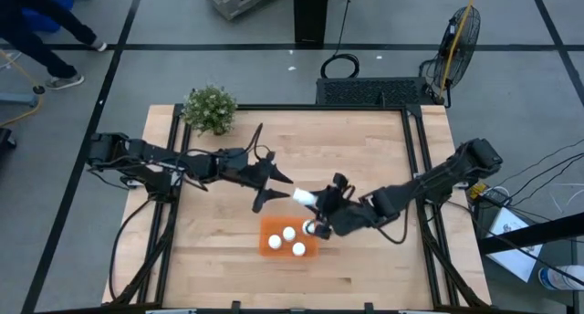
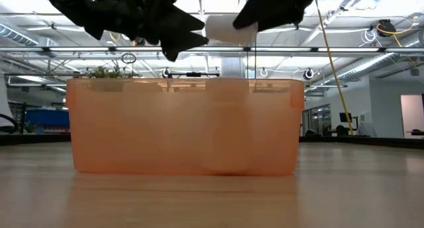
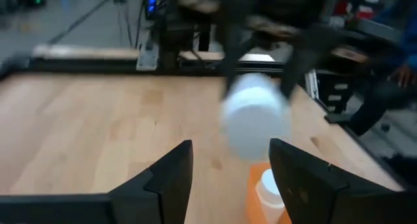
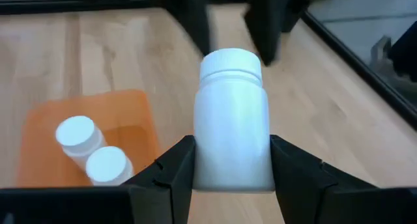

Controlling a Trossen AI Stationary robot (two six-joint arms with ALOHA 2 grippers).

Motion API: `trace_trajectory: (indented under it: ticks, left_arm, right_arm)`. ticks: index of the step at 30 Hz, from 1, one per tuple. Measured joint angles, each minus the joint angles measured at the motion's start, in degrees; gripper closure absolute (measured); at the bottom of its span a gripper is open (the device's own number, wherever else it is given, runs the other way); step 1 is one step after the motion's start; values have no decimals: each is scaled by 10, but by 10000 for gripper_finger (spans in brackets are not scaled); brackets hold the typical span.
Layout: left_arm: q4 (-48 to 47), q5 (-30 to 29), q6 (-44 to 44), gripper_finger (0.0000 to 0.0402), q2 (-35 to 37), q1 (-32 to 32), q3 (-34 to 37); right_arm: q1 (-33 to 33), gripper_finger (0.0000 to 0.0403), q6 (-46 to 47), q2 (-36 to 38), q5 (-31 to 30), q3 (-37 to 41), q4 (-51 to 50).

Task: Pick and place pill bottles into a basket
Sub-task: Put the white medicine bottle into the orange bin

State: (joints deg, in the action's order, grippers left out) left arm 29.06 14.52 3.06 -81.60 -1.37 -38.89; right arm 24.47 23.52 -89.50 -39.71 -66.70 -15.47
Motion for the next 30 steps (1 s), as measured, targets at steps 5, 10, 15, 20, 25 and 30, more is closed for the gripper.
trace_trajectory:
  ticks: [5,10,15,20,25,30]
  left_arm:
    - [21,-23,-86,198,0,24,0]
    - [49,-27,-84,200,0,30,0]
    - [49,-26,-79,199,0,30,0]
    - [45,-33,-78,201,0,30,0]
    - [35,-45,-70,209,0,30,0]
    - [38,-36,-46,210,0,32,0]
  right_arm:
    - [-31,247,-11,1,41,0,-2]
    - [-44,247,-37,1,63,0,6]
    - [-50,247,-63,0,68,0,9]
    - [-50,247,-78,0,69,-1,11]
    - [-41,247,-85,0,69,-1,25]
    - [-31,248,-107,0,67,0,50]
